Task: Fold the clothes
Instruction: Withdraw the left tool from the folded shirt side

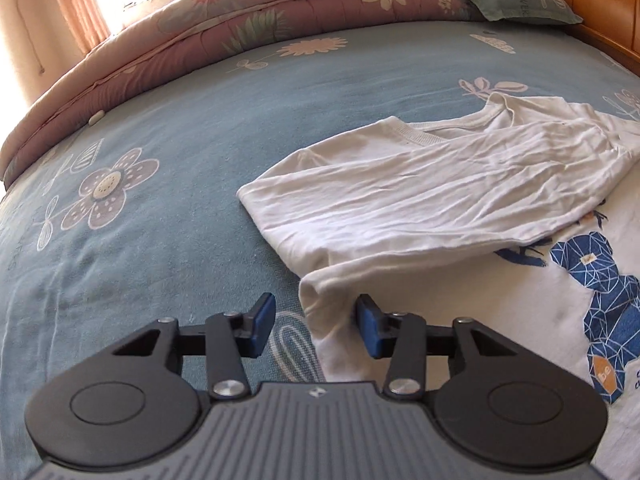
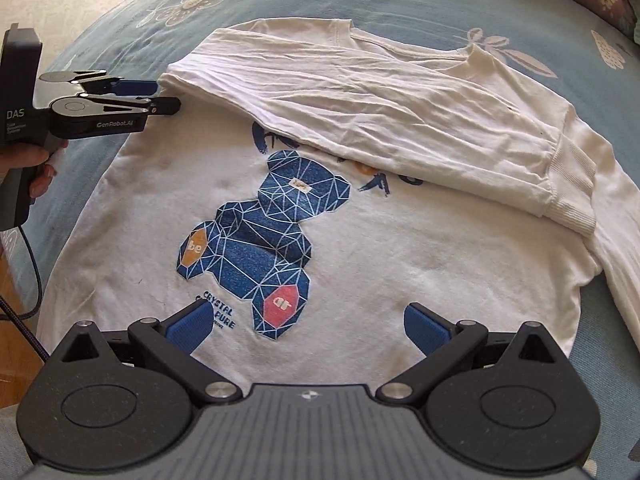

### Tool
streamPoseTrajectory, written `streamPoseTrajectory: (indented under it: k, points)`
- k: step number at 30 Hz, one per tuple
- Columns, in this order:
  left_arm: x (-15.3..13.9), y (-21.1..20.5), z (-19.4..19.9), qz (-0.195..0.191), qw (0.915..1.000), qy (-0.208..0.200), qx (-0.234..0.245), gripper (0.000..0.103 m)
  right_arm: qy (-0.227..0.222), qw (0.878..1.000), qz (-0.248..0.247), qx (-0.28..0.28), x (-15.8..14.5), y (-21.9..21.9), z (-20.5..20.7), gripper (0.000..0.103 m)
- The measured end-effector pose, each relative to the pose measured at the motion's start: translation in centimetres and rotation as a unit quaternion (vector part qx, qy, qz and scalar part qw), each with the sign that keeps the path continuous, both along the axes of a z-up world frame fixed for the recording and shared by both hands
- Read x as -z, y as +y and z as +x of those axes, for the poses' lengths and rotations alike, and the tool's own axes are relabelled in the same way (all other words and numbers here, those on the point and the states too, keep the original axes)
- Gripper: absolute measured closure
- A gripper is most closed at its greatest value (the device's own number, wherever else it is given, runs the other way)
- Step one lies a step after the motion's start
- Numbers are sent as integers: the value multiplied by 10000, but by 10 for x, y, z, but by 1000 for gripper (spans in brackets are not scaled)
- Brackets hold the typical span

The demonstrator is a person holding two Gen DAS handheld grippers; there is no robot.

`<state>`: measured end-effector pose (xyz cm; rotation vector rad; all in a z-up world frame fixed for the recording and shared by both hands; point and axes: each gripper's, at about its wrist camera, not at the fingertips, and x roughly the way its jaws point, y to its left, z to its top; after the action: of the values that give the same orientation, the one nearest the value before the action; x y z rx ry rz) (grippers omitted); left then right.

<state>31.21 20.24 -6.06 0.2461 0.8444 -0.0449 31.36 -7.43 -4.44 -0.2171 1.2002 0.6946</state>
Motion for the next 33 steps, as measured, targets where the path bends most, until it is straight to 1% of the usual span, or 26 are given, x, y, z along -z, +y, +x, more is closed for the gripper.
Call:
streamPoseTrajectory:
  k: [4,5,6,7,8,9,11,12,14,16,17,20,22,24,25,27,28,29,31,32,33]
  points:
    - [-4,15,5,-441,9979,72,460,61,2,9999,-16,-152,-3,18,-2,0]
    - [-4,17,6,-503,9967,89,625,68,4,9998,-19,-184,-3,23,-3,0]
    - [-5,19,7,-566,9952,106,789,72,6,9998,-22,-215,-3,27,-3,0]
    - [-5,22,9,-684,9939,147,858,82,9,9997,-28,-253,-4,32,-4,0]
    - [-4,25,12,-844,9926,204,852,85,5,9996,-40,-285,-4,35,-4,0]
    - [-4,30,13,-1043,9912,245,776,87,-7,9995,-58,-313,-4,39,-4,0]
    - [-5,39,9,-1371,9894,246,408,92,-31,9994,-72,-351,-6,47,-3,0]
    - [-4,43,4,-1455,9890,233,151,95,-50,9993,-59,-360,-7,51,-2,0]
    - [-1,52,-6,-1614,9858,206,-424,96,-69,9993,-20,-372,-9,58,0,0]
    - [6,59,-16,-1876,9773,188,-963,96,-70,9992,6,-398,-9,65,3,0]
    - [8,61,-19,-1965,9737,170,-1139,98,-68,9991,10,-413,-8,68,4,0]
    - [9,66,-22,-2056,9686,125,-1393,98,-81,9989,24,-461,-8,77,7,0]
    - [2,70,-25,-1995,9690,63,-1459,98,-97,9987,61,-495,-10,81,8,0]
    - [-11,77,-26,-1980,9697,-114,-1424,98,-103,9985,89,-521,-10,84,9,0]
    - [-20,80,-24,-2055,9691,-237,-1341,98,-104,9984,105,-537,-10,86,9,0]
    - [-34,81,-16,-2258,9676,-401,-1055,98,-88,9984,122,-544,-8,89,10,0]
    - [-36,78,-8,-2357,9673,-401,-849,98,-78,9984,129,-544,-7,91,11,0]
    - [-38,74,-1,-2441,9670,-367,-633,98,-68,9984,136,-545,-6,93,11,0]
    - [-31,61,16,-2570,9661,-71,-252,96,-66,9984,168,-544,-5,95,13,0]
    - [-24,57,23,-2544,9669,103,-175,94,-67,9983,186,-543,-6,97,13,0]
    - [-16,55,28,-2454,9689,273,-183,94,-78,9983,202,-547,-6,97,14,0]
